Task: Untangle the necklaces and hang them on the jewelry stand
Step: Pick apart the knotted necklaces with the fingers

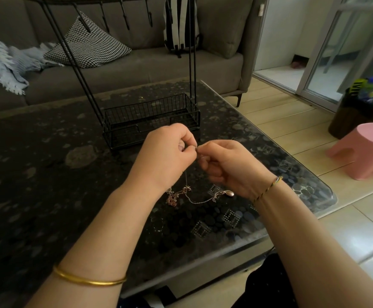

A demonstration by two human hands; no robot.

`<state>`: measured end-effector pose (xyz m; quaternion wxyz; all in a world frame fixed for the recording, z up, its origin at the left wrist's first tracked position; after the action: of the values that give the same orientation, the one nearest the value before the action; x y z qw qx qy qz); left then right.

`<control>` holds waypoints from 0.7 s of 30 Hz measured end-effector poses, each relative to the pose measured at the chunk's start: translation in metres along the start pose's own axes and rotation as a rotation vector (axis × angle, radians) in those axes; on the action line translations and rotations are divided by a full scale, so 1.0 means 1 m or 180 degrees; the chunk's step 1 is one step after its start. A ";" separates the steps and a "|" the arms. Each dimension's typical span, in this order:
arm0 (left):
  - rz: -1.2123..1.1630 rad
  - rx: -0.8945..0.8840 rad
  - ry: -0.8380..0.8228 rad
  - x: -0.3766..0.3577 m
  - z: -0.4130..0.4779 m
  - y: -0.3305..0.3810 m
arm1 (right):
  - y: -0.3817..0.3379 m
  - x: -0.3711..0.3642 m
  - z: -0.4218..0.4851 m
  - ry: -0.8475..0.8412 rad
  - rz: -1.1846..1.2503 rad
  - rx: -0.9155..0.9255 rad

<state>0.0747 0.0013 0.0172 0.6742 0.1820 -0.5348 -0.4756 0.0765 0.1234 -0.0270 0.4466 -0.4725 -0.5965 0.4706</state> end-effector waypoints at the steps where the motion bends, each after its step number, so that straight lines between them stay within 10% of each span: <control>1: 0.0019 -0.0012 0.0005 0.000 0.000 0.001 | 0.000 0.000 0.000 0.0023 -0.0054 0.0033; 21: -0.0428 0.0478 -0.0140 -0.001 0.003 -0.008 | 0.003 -0.003 0.003 0.0321 0.0209 0.0022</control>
<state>0.0683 -0.0011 0.0120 0.6133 0.2571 -0.5702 -0.4823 0.0741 0.1201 -0.0303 0.4620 -0.5134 -0.5558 0.4627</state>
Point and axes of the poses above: each hand's wrist, its own z-axis towards the middle knuckle, its own x-axis out of the back of the hand, y = z × x, the point moved 4 cm from there along z, towards the middle knuckle, and after that the axes turned 14 degrees about -z, right-handed, at the moved point
